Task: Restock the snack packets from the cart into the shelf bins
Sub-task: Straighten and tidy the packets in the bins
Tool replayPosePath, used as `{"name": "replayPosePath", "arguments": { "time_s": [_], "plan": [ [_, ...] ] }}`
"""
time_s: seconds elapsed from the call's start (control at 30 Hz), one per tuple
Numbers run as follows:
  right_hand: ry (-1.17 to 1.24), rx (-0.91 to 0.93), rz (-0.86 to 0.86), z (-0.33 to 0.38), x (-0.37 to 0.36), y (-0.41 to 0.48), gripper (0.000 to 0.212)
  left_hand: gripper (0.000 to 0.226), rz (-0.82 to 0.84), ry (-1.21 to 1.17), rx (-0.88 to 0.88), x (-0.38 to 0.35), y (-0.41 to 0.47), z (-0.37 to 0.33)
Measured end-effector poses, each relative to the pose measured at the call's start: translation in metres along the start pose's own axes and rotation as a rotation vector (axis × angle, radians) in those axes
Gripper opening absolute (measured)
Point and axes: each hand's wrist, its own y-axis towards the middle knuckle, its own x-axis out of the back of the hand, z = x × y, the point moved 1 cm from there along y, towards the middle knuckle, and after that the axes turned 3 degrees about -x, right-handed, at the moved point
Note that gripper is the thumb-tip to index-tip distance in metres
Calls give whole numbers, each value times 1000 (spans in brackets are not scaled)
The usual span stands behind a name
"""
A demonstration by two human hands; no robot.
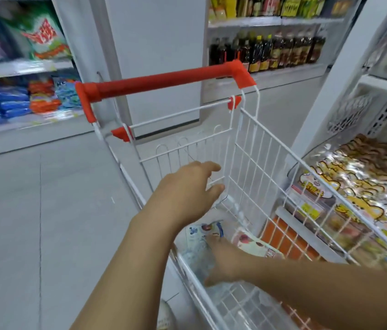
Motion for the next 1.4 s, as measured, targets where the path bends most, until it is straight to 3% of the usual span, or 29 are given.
{"name": "replayPosePath", "arguments": {
  "time_s": [0.07,0.13,0.23,0.3,0.47,0.6,0.77,0.8,0.9,0.97,1.07,1.17,1.23,1.4],
  "plan": [
    [91,-41,-40,-5,-6,7,102,48,-5,19,5,2,0,0],
    [164,-92,-3,-5,-2,8,96,49,-2,27,12,2,-1,0],
    [73,-50,133,0,28,1,40,51,15,14,27,4,-4,0],
    [134,-11,162,-5,65,-7,32,55,27,16,38,5,-5,0],
    [849,202,146,-12,134,-37,13,88,39,-72,91,5,-3,0],
    [1224,255,157,-9,144,-42,20,93,-73,-196,175,13,0,2],
    [1515,176,23,-23,128,-8,28,69,33,-78,226,8,0,-2],
    [1392,109,-52,-27,121,-1,30,62,26,-43,230,7,0,-2],
    [330,22,-181,-35,87,17,52,49,-47,-10,248,7,1,-3],
    [66,81,-129,-37,63,30,76,46,-93,-20,249,8,0,-3],
    [-217,120,-120,-35,45,44,87,46,-123,-35,235,10,-2,-4],
    [-344,72,-190,-35,42,49,72,48,-117,-55,228,11,-3,-4],
    [-348,46,-147,-33,41,46,65,46,-107,-63,220,11,-2,-3],
    [-75,49,-130,-29,59,28,39,58,-137,-158,209,11,1,2]
  ]
}}
